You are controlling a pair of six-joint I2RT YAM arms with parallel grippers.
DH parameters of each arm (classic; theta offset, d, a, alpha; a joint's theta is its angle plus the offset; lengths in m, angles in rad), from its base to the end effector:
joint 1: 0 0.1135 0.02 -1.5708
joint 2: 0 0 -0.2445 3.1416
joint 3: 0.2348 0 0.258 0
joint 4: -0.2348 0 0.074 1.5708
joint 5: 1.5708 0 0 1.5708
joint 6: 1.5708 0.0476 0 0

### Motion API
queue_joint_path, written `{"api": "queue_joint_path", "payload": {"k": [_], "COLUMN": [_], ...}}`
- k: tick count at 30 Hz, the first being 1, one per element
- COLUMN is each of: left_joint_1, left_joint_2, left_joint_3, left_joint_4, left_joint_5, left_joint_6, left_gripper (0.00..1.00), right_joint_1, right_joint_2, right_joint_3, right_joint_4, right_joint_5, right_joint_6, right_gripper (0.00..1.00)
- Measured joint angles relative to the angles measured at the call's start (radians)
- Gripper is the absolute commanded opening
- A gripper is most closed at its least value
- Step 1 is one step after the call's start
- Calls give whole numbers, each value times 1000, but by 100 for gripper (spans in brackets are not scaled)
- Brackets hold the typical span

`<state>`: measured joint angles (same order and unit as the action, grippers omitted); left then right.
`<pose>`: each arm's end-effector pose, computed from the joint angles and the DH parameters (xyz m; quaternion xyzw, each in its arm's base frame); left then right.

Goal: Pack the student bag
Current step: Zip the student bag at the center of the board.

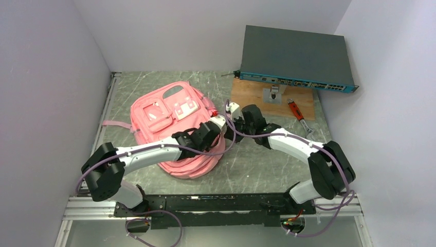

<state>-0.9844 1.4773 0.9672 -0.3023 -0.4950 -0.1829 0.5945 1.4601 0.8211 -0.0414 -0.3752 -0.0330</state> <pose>0.1988 -0.2583 0.2027 0.2679 0.8647 -0.0079 0.4249 0.2571 0.1949 0.1806 -0.3500 0.8186 0.2790 0.3599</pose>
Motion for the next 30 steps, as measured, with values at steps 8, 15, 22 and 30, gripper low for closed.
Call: {"api": "queue_joint_path", "payload": {"k": [8,15,22,30], "left_joint_1": [68,162,227,267], "left_joint_2": [-58,-175,-236,-258], "left_joint_3": [3,-21,-32,-32], "left_joint_4": [-6,59,68,26], "left_joint_5": [64,101,198,342], "left_joint_6": [-32,-35,-37,-62], "left_gripper": [0,0,0,53], "right_joint_1": [46,154,219,257], "right_joint_2": [-96,-194,-224,-155], "right_joint_3": [-66,-196,-254,-274], "right_joint_4": [68,104,209,333], "right_joint_5": [61,31,21,-31], "right_joint_6": [-2,-16,-30,134], "right_gripper": [0,0,0,0]}}
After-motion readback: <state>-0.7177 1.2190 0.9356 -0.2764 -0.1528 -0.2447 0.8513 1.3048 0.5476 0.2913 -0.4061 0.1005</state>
